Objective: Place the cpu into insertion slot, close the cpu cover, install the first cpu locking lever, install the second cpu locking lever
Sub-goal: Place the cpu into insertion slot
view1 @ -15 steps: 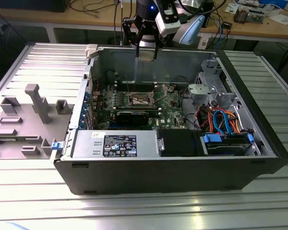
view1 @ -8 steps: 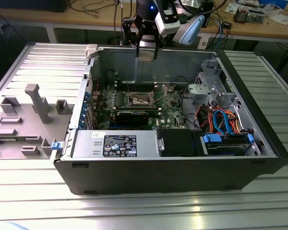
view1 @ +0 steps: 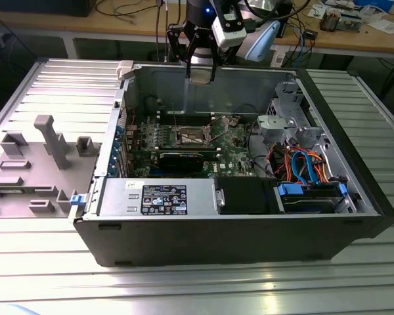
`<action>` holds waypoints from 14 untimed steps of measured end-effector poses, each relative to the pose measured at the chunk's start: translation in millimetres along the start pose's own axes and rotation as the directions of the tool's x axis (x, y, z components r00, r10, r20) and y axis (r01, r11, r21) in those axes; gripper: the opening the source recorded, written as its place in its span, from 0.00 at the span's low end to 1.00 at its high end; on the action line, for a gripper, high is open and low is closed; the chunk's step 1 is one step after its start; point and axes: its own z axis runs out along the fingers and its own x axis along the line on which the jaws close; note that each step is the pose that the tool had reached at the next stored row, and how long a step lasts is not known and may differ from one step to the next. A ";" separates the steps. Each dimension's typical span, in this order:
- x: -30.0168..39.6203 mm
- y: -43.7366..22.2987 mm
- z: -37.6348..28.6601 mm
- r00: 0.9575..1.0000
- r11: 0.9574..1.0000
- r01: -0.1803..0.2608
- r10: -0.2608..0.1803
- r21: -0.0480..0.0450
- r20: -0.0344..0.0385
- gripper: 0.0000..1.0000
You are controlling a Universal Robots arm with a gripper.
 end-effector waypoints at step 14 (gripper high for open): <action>0.0 0.0 0.0 1.000 1.000 -0.011 0.011 0.000 0.001 0.54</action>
